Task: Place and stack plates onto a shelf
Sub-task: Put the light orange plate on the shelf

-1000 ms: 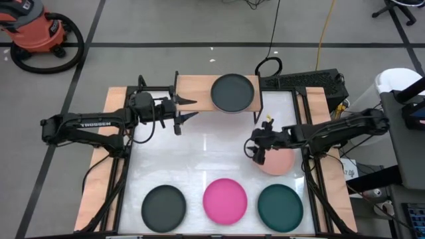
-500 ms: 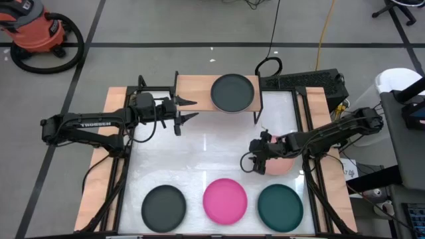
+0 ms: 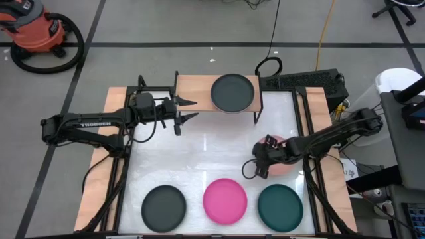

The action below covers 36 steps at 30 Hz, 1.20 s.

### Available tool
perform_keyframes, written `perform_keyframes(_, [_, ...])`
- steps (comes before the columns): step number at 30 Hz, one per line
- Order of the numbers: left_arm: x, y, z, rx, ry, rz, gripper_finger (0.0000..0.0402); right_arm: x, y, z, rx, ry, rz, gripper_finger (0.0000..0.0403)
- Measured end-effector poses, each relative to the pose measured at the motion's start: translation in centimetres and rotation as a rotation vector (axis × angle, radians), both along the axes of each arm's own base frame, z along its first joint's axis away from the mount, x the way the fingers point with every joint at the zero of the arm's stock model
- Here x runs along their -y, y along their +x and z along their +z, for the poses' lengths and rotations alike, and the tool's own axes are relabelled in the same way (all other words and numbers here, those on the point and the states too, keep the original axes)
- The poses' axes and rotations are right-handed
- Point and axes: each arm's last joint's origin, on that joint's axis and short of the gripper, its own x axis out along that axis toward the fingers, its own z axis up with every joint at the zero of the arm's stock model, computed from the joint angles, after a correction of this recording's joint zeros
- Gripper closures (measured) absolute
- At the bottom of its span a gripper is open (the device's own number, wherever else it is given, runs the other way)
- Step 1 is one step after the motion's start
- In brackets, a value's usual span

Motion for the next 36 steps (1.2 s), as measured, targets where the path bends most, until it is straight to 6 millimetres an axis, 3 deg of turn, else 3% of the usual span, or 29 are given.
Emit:
perform_keyframes(7, [0.0,0.0,0.0,0.000,-0.005,0.000,0.0202,-0.7,-1.8,1.9,-0.040,0.026,-0.041,0.0224])
perform_keyframes(11, [0.0,0.0,0.0,0.000,-0.005,0.000,0.0202,-1.2,-2.0,3.6,-0.045,-0.035,-0.066,0.0243])
perform_keyframes(15, [0.0,0.0,0.0,0.002,-0.016,0.000,0.0202,-1.6,-2.0,3.8,-0.028,-0.014,-0.067,0.0255])
perform_keyframes(28, [0.0,0.0,-0.2,-0.014,-0.027,0.001,0.0202,-2.3,-2.3,0.2,0.037,0.132,-0.087,0.0254])
perform_keyframes(36, [0.0,0.0,-0.2,-0.013,-0.027,0.001,0.0202,-2.4,-2.3,-2.1,-0.051,0.101,-0.085,0.0254])
